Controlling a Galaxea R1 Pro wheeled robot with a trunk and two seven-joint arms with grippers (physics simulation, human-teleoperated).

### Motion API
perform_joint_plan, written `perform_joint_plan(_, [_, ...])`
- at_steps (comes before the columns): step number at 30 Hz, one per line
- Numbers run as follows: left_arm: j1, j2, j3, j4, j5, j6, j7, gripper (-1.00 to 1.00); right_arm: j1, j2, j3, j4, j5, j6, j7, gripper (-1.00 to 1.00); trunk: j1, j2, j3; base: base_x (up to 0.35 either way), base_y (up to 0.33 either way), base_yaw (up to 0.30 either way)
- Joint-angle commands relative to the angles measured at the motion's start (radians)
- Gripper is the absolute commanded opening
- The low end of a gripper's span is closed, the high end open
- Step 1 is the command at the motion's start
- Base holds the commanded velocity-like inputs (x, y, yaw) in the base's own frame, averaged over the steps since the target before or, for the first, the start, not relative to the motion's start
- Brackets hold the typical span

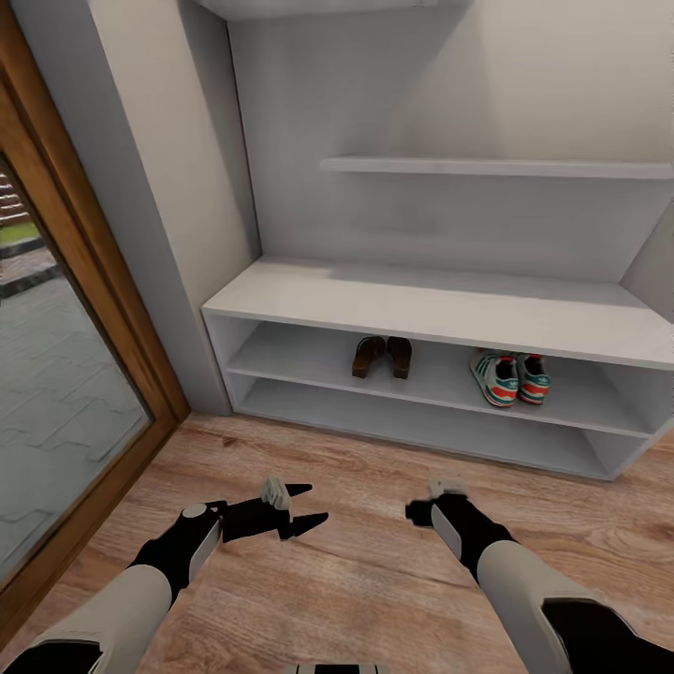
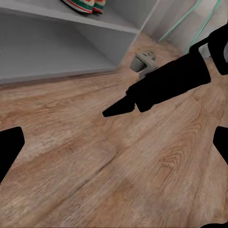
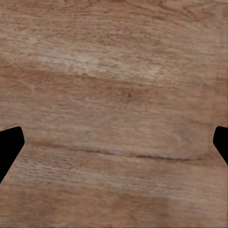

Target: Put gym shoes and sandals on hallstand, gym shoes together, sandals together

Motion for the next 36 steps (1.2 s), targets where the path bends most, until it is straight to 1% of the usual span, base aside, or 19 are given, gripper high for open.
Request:
perform_joint_plan(1, [-0.001,0.001,-0.004,0.001,0.003,-0.008,0.000,1.00,0.000,0.001,-0.003,0.005,-0.006,0.004,-0.004,1.00,-0.001,0.000,0.003,0.000,0.000,0.000])
perform_joint_plan(2, [-0.001,0.001,-0.004,0.001,0.003,-0.008,0.000,1.00,0.000,0.001,-0.003,0.008,-0.006,0.004,-0.001,1.00,-0.001,0.000,0.007,0.000,0.000,0.000])
perform_joint_plan(4, [-0.001,0.001,-0.005,0.001,0.003,-0.008,0.000,1.00,0.001,0.001,-0.004,0.014,-0.006,0.004,0.033,1.00,-0.002,0.001,0.015,0.000,0.000,0.000])
perform_joint_plan(6, [-0.001,0.001,-0.005,0.001,0.003,-0.008,0.000,1.00,0.001,0.001,-0.005,0.023,-0.007,0.004,0.090,1.00,-0.003,0.001,0.023,0.000,0.000,0.000])
perform_joint_plan(7, [-0.001,0.001,-0.005,0.001,0.003,-0.008,0.000,1.00,0.001,0.001,-0.005,0.036,-0.007,0.003,0.140,1.00,-0.003,0.001,0.026,0.000,0.000,0.000])
perform_joint_plan(8, [-0.001,0.001,-0.005,0.001,0.003,-0.008,0.000,1.00,0.001,0.001,-0.005,0.046,-0.007,0.003,0.165,1.00,-0.004,0.002,0.030,0.000,0.000,0.000])
perform_joint_plan(9, [-0.001,0.001,-0.004,0.001,0.003,-0.008,-0.001,1.00,0.001,0.001,-0.005,0.068,-0.007,0.003,0.211,1.00,-0.004,0.002,0.034,0.000,0.000,0.000])
perform_joint_plan(12, [-0.001,0.001,-0.004,0.001,0.003,-0.008,-0.001,1.00,0.001,0.001,-0.005,0.102,-0.006,0.003,0.268,1.00,-0.006,0.003,0.046,0.000,0.000,0.000])
perform_joint_plan(13, [-0.001,0.001,-0.004,0.001,0.004,-0.008,-0.001,1.00,0.001,0.001,-0.004,0.120,-0.006,0.003,0.301,1.00,-0.006,0.003,0.050,0.000,0.000,0.000])
perform_joint_plan(17, [-0.001,0.001,-0.004,0.001,0.004,-0.008,-0.001,1.00,0.002,0.001,-0.004,0.141,-0.006,0.003,0.380,1.00,-0.008,0.004,0.065,0.000,0.000,0.000])
perform_joint_plan(19, [-0.001,0.001,-0.004,0.001,0.004,-0.008,-0.001,1.00,0.002,0.002,-0.004,0.158,-0.006,0.003,0.504,1.00,-0.009,0.004,0.073,0.000,0.000,0.000])
perform_joint_plan(22, [-0.001,0.001,-0.005,0.001,0.004,-0.008,-0.001,1.00,0.002,0.002,-0.004,0.179,-0.006,0.003,0.587,1.00,-0.010,0.005,0.084,0.000,0.000,0.000])
perform_joint_plan(26, [-0.001,0.001,-0.004,0.001,0.005,-0.008,-0.001,1.00,0.003,0.002,-0.004,0.204,-0.006,0.003,0.649,1.00,-0.012,0.006,0.100,0.000,0.000,0.000])
perform_joint_plan(36, [-0.001,0.001,-0.005,0.001,0.005,-0.008,-0.002,1.00,0.003,0.002,-0.004,0.216,-0.005,0.004,0.677,1.00,-0.016,0.008,0.139,0.000,0.000,0.000])
